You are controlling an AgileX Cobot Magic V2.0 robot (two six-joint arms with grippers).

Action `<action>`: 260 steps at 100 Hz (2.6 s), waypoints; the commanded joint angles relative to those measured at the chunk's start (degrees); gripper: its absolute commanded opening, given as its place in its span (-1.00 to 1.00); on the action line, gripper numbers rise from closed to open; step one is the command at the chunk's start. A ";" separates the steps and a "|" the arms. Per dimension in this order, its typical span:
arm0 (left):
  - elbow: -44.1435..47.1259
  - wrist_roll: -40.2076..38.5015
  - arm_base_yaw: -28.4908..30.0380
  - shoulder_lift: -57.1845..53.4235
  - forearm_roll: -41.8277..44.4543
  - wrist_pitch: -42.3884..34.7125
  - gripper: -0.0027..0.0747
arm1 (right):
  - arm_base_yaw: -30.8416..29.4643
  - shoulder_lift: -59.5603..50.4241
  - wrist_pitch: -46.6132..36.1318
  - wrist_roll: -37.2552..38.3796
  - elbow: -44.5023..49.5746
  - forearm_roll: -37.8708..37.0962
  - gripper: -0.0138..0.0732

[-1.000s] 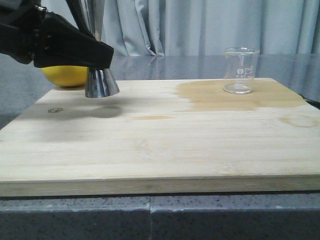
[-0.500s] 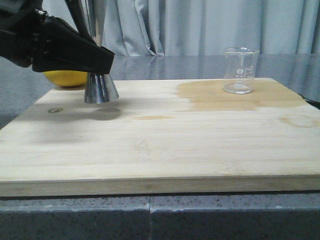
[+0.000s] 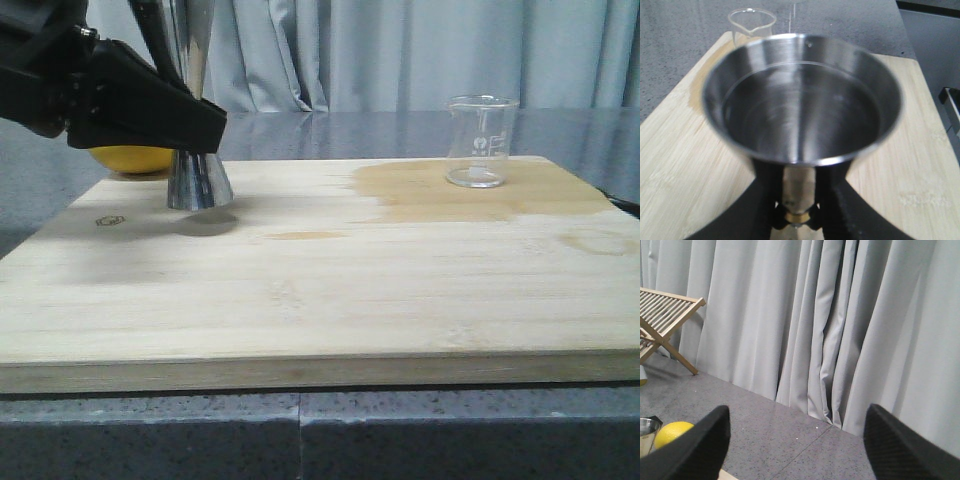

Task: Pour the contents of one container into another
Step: 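Lower the filled jigger onto the board with the left gripper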

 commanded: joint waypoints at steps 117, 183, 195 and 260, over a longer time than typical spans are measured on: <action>-4.10 0.19 -0.93 3.25 -3.36 -1.07 -0.67 | -0.04 -0.44 -3.35 0.12 -1.34 0.68 0.47; -4.10 0.19 -1.01 3.25 -3.36 -1.07 -0.63 | -0.04 -0.44 -3.35 0.12 -1.34 0.64 0.47; -4.10 0.19 -1.01 3.25 -3.36 -1.07 -0.41 | -0.04 -0.44 -3.35 0.12 -1.34 0.64 0.47; -4.10 -0.01 -1.01 3.25 -3.36 -1.28 -0.16 | -0.04 -0.44 -3.35 0.12 -1.34 0.64 0.47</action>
